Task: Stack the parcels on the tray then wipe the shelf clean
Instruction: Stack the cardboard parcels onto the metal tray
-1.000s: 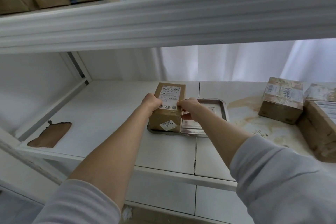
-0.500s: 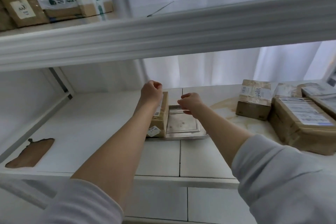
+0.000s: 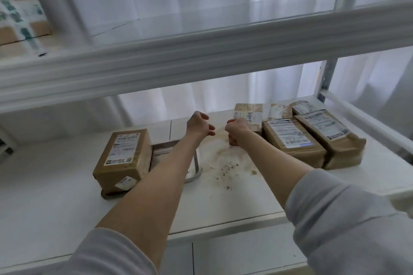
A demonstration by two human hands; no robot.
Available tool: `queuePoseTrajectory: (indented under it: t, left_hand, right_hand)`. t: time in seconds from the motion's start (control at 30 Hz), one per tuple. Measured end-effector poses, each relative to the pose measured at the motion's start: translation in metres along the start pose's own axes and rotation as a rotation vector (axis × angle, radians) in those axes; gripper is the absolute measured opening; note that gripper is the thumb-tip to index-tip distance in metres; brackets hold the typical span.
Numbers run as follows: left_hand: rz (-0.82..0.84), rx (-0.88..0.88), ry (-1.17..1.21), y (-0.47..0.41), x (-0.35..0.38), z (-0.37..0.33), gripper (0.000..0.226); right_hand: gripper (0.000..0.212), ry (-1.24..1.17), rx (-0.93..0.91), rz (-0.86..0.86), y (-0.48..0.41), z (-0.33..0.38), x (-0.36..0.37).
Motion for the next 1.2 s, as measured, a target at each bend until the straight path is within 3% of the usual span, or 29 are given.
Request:
queuePoseTrajectory:
  t: [0.2, 0.37, 0.57, 0.67, 0.77, 0.87, 1.03, 1.2]
  left_hand:
    - [0.231, -0.065, -0.066, -0.007, 0.063, -0.016, 0.034]
    - [0.354, -0.149, -0.036, -0.009, 0.104, -0.029, 0.041]
    - [0.472, -0.240, 0.017, 0.000, 0.135, -0.051, 0.002]
    - [0.525, -0.277, 0.003, 0.007, 0.143, -0.057, 0.025]
    - [0.491, -0.260, -0.018, 0.007, 0.148, -0.058, 0.008]
    - [0.433, -0.267, -0.051, 0.008, 0.149, -0.058, 0.019]
    - [0.325, -0.269, -0.137, 0.010, 0.130, -0.057, 0.001]
    - [0.227, -0.298, -0.155, 0.018, 0.105, -0.046, 0.015]
  right_hand:
    - [0.027, 0.186, -0.054, -0.142, -0.013, -0.016, -0.056]
    - [0.041, 0.332, 0.019, -0.246, -0.020, -0.027, -0.105]
    - [0.065, 0.465, 0.130, -0.243, -0.025, -0.047, -0.142]
    - [0.066, 0.479, 0.110, -0.225, -0.026, -0.047, -0.146]
    - [0.060, 0.529, 0.098, -0.205, -0.027, -0.048, -0.147]
    - [0.051, 0.598, 0.108, -0.148, -0.030, -0.052, -0.144]
    - [0.043, 0.574, 0.114, -0.057, -0.031, -0.056, -0.135]
    - [0.035, 0.462, 0.053, 0.058, -0.028, -0.055, -0.112]
Point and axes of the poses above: each hand's wrist, its own y-axis away from the middle knuckle, its own x-axis out of the palm, z = x × y, the point moved 1 cm from there along -y, towards the middle knuckle, and after that the axes turned 7 degrees about z, right-handed, at the moved point
